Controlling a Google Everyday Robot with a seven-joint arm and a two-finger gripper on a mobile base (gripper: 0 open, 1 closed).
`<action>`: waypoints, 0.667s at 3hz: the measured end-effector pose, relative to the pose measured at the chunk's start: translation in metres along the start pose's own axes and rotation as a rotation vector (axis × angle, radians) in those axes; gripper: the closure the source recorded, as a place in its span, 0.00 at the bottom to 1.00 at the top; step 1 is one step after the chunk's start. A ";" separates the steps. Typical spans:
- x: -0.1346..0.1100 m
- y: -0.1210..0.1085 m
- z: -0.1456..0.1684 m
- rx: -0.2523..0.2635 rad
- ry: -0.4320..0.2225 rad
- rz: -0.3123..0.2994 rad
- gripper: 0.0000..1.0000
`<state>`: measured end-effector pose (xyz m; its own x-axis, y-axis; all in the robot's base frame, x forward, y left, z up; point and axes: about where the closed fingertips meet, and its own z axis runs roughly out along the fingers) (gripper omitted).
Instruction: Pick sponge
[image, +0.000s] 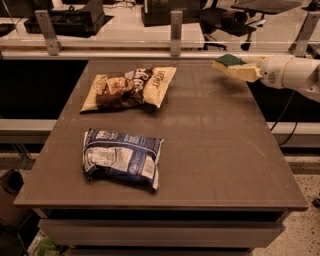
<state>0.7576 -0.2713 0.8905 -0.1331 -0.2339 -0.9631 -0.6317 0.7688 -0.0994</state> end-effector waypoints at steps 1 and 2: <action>-0.019 -0.005 -0.012 -0.065 -0.007 -0.013 1.00; -0.042 -0.001 -0.026 -0.129 0.008 -0.048 1.00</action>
Offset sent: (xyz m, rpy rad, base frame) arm -0.0209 -0.0212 0.0821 -0.0593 0.0124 0.2037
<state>0.7443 -0.2780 0.9374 -0.1061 -0.2737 -0.9559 -0.7304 0.6738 -0.1118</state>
